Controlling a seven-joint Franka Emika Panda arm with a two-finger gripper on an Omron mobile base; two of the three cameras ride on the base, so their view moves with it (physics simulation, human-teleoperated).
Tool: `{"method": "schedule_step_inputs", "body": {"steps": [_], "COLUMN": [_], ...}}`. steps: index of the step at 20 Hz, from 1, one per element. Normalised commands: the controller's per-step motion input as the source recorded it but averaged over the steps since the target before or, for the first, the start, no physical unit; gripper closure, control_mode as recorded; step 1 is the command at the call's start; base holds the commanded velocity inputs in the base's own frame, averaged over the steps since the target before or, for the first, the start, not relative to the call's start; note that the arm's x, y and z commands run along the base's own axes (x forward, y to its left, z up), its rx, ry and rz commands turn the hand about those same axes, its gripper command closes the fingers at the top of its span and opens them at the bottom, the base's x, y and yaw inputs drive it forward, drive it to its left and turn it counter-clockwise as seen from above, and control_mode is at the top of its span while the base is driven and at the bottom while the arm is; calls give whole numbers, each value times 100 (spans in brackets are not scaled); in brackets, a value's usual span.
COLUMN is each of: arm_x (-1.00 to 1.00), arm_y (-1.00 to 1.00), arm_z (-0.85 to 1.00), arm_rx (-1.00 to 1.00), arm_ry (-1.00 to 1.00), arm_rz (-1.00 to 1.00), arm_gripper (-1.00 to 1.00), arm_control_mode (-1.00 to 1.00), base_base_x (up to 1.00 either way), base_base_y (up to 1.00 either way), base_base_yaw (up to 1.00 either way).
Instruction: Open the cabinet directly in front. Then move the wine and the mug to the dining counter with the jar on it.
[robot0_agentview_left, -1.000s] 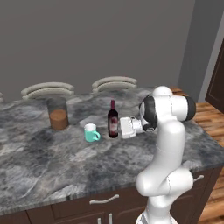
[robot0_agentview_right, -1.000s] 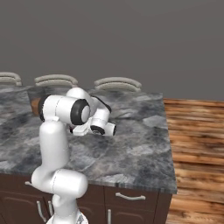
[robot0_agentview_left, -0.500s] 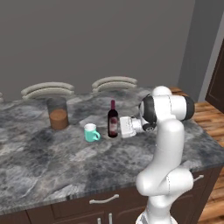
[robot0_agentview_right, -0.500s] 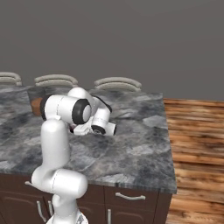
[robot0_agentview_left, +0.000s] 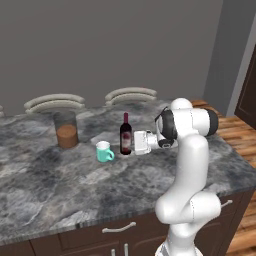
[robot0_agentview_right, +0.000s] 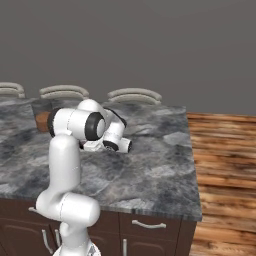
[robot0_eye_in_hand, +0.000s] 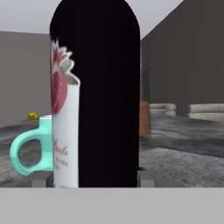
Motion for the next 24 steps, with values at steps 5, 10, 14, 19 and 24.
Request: {"method": "schedule_step_inputs", "body": {"steps": [5,10,14,19,24], "arm_x": [0,0,0,0,0], "arm_y": [0,0,0,0,0], "arm_z": [0,0,0,0,3], "arm_rx": [0,0,0,0,0], "arm_ry": [0,0,0,0,0], "arm_rz": [0,0,0,0,0], "arm_gripper": [-100,-100,-100,-100,-100], "arm_control_mode": [-100,-100,-100,-100,-100], "base_base_x": [0,0,0,0,0], "base_base_y": [0,0,0,0,0], "base_base_yaw": [0,0,0,0,0]}}
